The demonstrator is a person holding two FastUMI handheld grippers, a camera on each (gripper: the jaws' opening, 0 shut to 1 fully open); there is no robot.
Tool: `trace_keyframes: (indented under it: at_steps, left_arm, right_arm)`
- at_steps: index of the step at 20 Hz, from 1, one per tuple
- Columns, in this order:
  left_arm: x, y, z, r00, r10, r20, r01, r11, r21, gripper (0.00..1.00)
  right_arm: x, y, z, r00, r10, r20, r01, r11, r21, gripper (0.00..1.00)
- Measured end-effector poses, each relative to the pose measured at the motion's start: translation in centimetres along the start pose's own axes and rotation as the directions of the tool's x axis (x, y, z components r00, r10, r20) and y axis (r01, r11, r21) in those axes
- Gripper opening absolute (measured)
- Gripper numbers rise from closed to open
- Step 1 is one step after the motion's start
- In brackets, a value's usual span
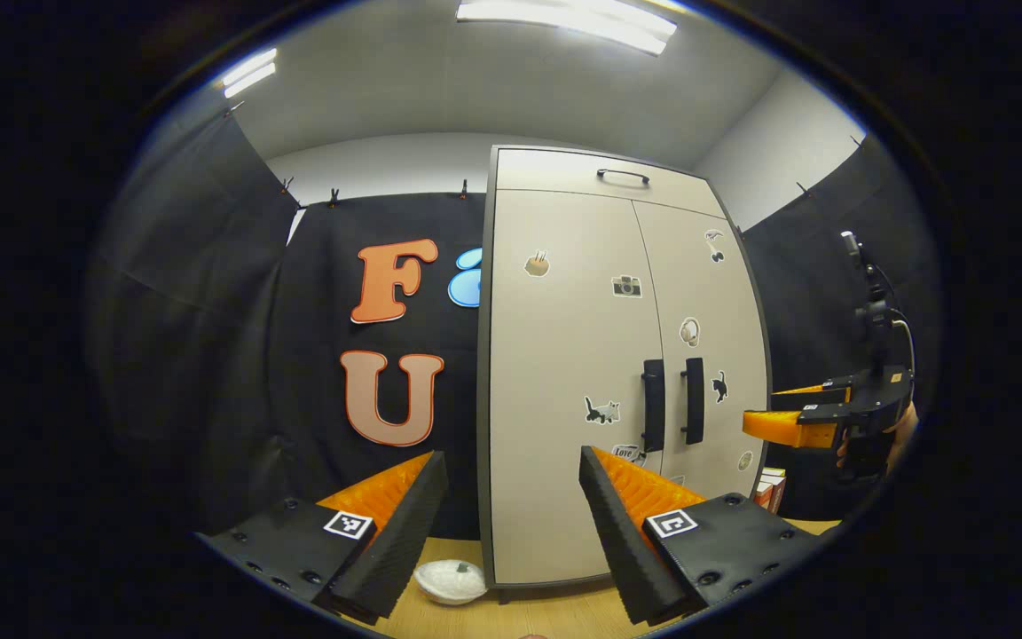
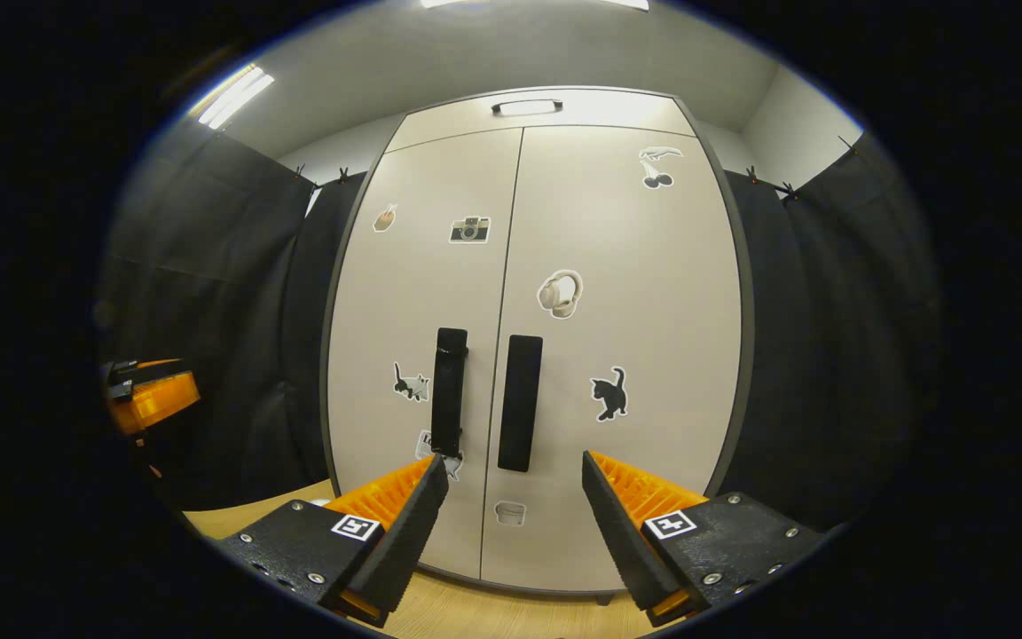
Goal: Open the right door of the double-door shoe cabinet with the right hand, and open the left door with the left hand.
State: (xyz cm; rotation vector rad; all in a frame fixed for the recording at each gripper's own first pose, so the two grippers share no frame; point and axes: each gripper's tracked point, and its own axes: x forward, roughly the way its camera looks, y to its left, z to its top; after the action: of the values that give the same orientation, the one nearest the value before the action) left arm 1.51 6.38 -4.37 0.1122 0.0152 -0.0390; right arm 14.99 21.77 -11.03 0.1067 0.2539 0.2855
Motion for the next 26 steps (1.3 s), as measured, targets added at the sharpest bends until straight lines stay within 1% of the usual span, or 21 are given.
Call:
trace_keyframes:
  at_steps: [2,3,4,5,6,8,9,11,15,18,21,23,25,26]
  left_arm:
    - [-0.3,1.7,-0.2,1.000,0.022,-0.003,-0.022,1.000,0.014,0.96]
    - [-0.5,2.5,-0.3,0.999,0.032,-0.007,-0.032,0.999,0.016,0.95]
    - [-0.7,3.3,-0.6,0.999,0.039,-0.015,-0.038,0.999,0.012,0.96]
    - [-1.0,4.1,-0.9,0.999,0.043,-0.025,-0.043,0.999,0.000,0.95]
    - [-1.2,4.8,-1.2,0.998,0.048,-0.034,-0.048,0.999,-0.011,0.96]
    - [-1.4,6.4,-1.7,0.997,0.070,-0.045,-0.070,0.997,-0.014,0.95]
    - [-1.6,7.2,-1.9,0.996,0.080,-0.050,-0.081,0.997,-0.015,0.96]
    - [-1.9,8.3,-2.3,0.994,0.095,-0.056,-0.096,0.995,-0.016,0.96]
    - [-2.4,9.1,-2.5,0.992,0.107,-0.061,-0.108,0.994,-0.007,0.96]
    - [-3.5,10.0,-2.3,0.990,0.131,-0.056,-0.131,0.991,0.005,0.96]
    - [-4.2,11.0,-1.6,0.986,0.162,-0.039,-0.161,0.987,0.017,0.96]
    - [-4.4,11.0,-1.5,0.986,0.163,-0.046,-0.163,0.987,0.007,0.96]
    - [-4.4,11.2,-1.4,0.984,0.169,-0.051,-0.169,0.986,0.007,0.96]
    - [-4.7,11.2,-1.3,0.983,0.175,-0.053,-0.174,0.985,0.014,0.96]
  right_arm:
    - [1.8,0.5,0.5,1.000,-0.016,0.007,0.016,1.000,0.004,0.91]
    - [2.6,0.7,0.5,1.000,-0.023,0.003,0.023,1.000,0.003,0.89]
    - [3.4,0.8,0.3,0.999,-0.031,-0.017,0.031,1.000,0.001,0.88]
    - [4.0,0.7,0.1,0.998,-0.048,-0.028,0.048,0.999,0.003,0.88]
    - [4.8,0.6,0.1,0.998,-0.059,-0.032,0.059,0.998,0.004,0.88]
    - [6.0,0.4,0.1,0.996,-0.082,-0.042,0.082,0.997,0.003,0.88]
    - [6.5,0.1,0.1,0.994,-0.101,-0.042,0.101,0.995,0.007,0.88]
    - [7.3,-0.4,-0.3,0.991,-0.124,-0.055,0.126,0.992,0.028,0.84]
    - [8.9,-1.5,0.1,0.985,-0.166,-0.042,0.169,0.983,0.072,0.83]
    - [9.4,-1.7,-0.2,0.984,-0.171,-0.057,0.176,0.979,0.103,0.83]
    - [10.2,-1.7,-0.6,0.980,-0.185,-0.070,0.191,0.977,0.096,0.83]
    - [10.5,-2.0,-1.2,0.974,-0.209,-0.089,0.217,0.971,0.099,0.83]
    - [11.0,-1.8,-1.6,0.973,-0.210,-0.098,0.220,0.970,0.105,0.83]
    - [11.4,-1.7,-2.0,0.973,-0.205,-0.109,0.217,0.970,0.114,0.75]
